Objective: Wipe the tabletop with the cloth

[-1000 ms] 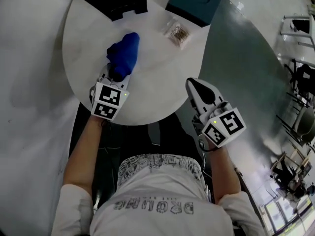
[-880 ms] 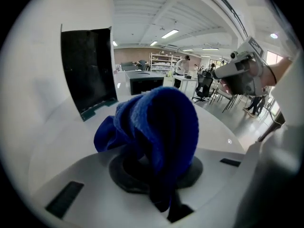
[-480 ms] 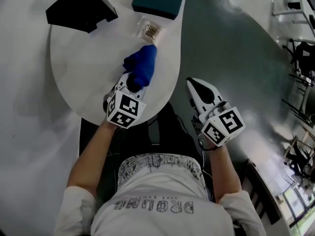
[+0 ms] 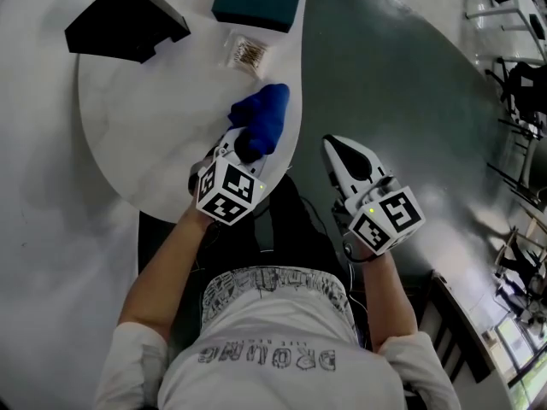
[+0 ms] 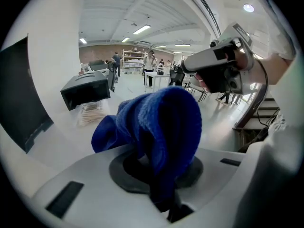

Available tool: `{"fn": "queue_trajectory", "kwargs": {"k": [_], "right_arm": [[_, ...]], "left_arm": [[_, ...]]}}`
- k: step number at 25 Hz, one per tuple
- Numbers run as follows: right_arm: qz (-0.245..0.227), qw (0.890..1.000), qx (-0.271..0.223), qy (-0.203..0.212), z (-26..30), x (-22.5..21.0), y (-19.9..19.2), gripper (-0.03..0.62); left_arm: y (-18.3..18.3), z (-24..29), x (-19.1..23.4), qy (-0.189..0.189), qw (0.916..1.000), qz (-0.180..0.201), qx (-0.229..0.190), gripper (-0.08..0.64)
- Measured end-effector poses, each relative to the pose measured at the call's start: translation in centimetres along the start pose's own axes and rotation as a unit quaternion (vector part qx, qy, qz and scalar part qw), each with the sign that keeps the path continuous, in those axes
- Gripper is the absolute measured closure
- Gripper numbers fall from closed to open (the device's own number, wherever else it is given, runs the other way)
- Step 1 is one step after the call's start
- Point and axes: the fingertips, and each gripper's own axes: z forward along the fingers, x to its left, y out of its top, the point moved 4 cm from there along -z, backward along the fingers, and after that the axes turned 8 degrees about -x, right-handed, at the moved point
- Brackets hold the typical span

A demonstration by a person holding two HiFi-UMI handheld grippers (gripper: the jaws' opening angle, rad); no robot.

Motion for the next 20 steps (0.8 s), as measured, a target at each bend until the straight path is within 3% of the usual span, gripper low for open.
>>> {"fn": "queue_trajectory", "kwargs": {"k": [3, 7, 12, 20], "right_arm": [[-0.004, 1.0, 0.002, 0.005, 0.5, 0.3, 0.2, 0.584], [-0.015, 1.0, 0.007, 0.023, 2.1, 1.3, 0.6, 0.584], [-0.03, 0.998, 0.019, 0.057, 4.5, 4.2, 0.8, 0.584], [-0.056, 0.988, 0.043, 0.138, 10.7, 12.5, 0.1, 0.584]], "left_arm": [[0.1, -0.2, 0.4, 0.002, 0.9997, -0.024, -0.008, 0.488], [0.6, -2.3, 2.1, 0.029, 0.9945, -0.079, -0.062, 0.488], [0.2, -9.6, 5.6, 0.108, 0.981, -0.108, -0.12, 0.488], [-5.9, -22.9, 11.6, 0.244, 0.9508, -0.145, -0.124, 0.488]]}}
